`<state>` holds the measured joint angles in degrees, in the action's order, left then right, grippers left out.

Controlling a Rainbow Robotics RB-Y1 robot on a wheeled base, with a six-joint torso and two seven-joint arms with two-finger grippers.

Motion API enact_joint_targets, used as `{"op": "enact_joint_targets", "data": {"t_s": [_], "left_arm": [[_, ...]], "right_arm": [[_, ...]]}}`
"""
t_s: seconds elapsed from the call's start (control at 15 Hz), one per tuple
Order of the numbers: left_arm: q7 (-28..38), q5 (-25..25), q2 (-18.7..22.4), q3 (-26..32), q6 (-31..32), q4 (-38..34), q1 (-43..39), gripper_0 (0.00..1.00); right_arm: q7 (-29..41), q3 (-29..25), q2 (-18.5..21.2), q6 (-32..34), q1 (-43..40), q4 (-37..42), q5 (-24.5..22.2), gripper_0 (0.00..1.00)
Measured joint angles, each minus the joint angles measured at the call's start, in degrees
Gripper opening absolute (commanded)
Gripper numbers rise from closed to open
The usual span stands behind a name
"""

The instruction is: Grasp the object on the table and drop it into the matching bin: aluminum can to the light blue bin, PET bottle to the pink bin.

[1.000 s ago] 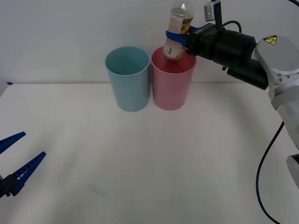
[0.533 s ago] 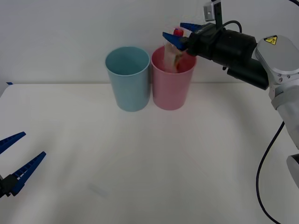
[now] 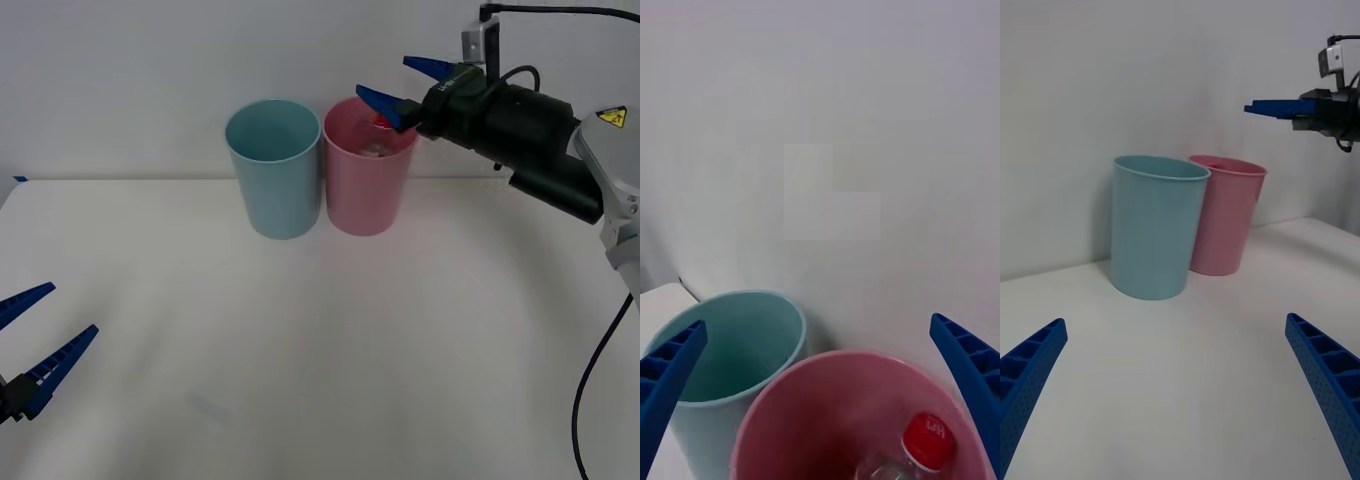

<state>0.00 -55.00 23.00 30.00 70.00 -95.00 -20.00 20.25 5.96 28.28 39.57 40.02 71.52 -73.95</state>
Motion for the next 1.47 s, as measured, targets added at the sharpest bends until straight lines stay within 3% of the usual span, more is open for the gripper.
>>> {"op": "enact_joint_targets", "data": {"t_s": [0.47, 0.8, 1.07, 1.47], "left_arm": [[0.0, 0.0, 0.0, 0.0, 0.0, 0.0, 0.0, 1.0], [0.0, 0.0, 0.0, 0.0, 0.0, 0.0, 0.0, 1.0], [0.0, 0.0, 0.0, 0.0, 0.0, 0.0, 0.0, 1.0], [0.0, 0.0, 0.0, 0.0, 0.0, 0.0, 0.0, 1.0]], "right_arm": [[-0.65, -3.09, 4.52, 0.08, -18.88, 18.19, 5.15, 1.0], [-2.43, -8.11, 5.73, 0.36, -33.09, 28.68, 6.85, 1.0], [-5.74, -12.87, 5.82, 4.12, -41.1, 31.28, 7.46, 1.0], [-17.75, -18.24, 5.66, 6.93, -51.07, 31.55, 11.91, 1.0]]}}
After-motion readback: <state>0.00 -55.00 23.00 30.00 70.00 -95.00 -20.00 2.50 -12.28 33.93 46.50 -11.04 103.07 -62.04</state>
